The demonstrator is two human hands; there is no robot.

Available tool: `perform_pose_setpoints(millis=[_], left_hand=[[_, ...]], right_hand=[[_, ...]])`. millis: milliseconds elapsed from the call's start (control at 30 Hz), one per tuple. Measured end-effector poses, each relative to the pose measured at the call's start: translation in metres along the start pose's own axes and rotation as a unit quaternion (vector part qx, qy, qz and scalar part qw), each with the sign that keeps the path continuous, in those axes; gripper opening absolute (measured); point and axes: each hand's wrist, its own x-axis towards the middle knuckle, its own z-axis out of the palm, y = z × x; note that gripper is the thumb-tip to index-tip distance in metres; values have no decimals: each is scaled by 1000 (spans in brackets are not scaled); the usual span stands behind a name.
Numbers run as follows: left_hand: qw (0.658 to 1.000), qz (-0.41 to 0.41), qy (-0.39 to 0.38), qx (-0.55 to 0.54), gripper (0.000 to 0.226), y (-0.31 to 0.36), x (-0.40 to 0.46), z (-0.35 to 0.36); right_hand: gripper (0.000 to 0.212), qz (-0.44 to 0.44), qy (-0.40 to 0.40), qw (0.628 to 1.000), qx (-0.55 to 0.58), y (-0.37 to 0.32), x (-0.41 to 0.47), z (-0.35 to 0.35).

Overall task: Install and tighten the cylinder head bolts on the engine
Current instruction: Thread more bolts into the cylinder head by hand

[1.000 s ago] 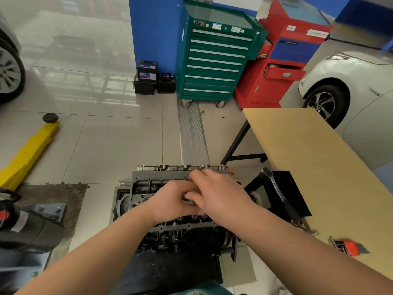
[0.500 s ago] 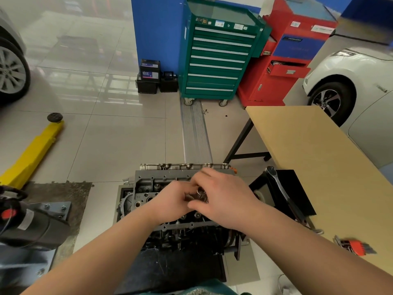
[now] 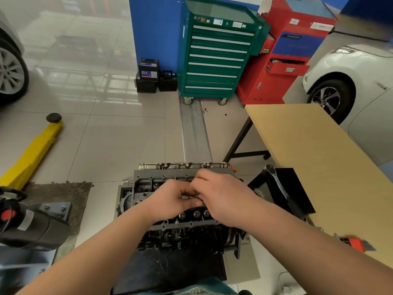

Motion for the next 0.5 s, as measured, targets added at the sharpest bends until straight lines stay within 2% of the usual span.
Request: perform_pose_setpoints(millis=[33,100,167,300,367,433,500], left_hand=[[1000,6,-6,-5,5,1,0,1],[1000,15,8,-10,13,3,-1,4],[999,20,36,13,16,1,0,5],[998,18,26,46,2,-5,0,-1],[999,23,4,44,10,-4,-1,-4],[999,30,-3,27,17,0,-1,-3],[999,29,15,27,26,2,0,0]], right_hand=[[20,36,21,999,-3,-2,2,-1],[37,107,44,992,-42,-2,6,-2],[46,88,48,992,-70,-2,6,1],[25,-15,-5,1000,8,2,-1,-2],[22,6,-5,1000,14,7,0,-1],[17,50,28,998,7,4,4,-1],[31,83,33,996,-13,1,9,2]])
